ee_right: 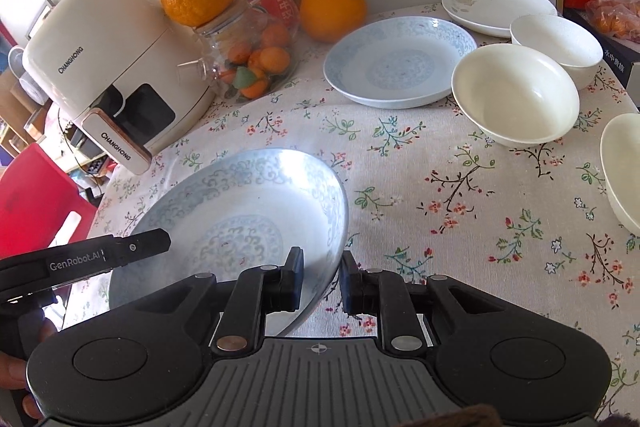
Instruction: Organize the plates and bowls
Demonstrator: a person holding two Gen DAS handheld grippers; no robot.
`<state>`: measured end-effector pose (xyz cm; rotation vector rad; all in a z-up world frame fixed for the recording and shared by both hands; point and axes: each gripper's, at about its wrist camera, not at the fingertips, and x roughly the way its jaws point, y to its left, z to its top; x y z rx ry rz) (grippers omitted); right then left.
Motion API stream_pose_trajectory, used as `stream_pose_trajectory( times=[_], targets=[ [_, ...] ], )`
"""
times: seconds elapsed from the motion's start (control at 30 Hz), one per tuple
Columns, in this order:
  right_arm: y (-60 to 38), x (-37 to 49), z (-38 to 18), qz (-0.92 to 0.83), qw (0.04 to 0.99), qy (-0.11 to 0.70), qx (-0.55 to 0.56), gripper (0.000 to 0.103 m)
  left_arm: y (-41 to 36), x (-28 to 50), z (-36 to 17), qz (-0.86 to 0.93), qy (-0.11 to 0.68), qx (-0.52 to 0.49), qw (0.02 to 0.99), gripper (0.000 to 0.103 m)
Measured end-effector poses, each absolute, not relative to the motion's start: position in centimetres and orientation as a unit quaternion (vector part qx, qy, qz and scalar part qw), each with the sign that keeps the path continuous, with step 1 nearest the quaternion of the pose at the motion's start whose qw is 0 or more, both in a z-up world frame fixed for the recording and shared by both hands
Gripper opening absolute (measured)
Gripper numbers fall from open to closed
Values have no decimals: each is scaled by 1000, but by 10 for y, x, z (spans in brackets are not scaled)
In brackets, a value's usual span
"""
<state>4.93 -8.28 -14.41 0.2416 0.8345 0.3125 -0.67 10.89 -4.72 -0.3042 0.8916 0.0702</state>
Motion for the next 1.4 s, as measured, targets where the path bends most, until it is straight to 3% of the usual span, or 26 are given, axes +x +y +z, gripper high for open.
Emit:
stream_pose_trajectory(
  times=[1.4],
  targets=[
    [-55,26,-187,118,900,418,30,23,90,-27,-93,83,459,-60,882,17]
  ],
)
